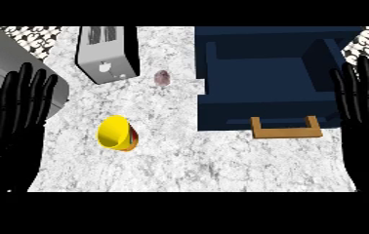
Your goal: Pick up the cup, place it into the drawer and close the drawer
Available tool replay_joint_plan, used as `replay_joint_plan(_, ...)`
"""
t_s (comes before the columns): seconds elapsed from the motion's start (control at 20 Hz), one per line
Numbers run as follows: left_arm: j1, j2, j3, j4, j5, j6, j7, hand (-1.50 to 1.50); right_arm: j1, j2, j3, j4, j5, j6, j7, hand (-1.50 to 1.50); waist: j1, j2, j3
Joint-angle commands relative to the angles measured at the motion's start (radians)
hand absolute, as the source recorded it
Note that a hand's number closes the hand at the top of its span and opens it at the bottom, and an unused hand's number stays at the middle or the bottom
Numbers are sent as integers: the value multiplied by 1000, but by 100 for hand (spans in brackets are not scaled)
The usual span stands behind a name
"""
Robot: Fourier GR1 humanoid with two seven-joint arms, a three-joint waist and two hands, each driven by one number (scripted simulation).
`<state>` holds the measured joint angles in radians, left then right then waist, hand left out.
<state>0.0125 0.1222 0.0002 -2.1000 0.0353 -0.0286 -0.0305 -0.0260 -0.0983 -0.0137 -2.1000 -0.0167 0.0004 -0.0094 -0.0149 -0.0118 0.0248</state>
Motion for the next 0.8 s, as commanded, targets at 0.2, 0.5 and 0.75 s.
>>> replay_joint_plan(0.2,14,91,22,1,204,-224,-31,-150,53,1,27,-50,12,23,-9,-150,13,10,-25)
replay_joint_plan(0.5,30,53,100,154,412,-216,99,-150,-26,-43,42,62,-46,91,126,-150,19,13,-25)
replay_joint_plan(0.75,0,77,145,347,397,-298,10,-150,-68,-84,-38,153,-106,154,89,-150,14,13,-25)
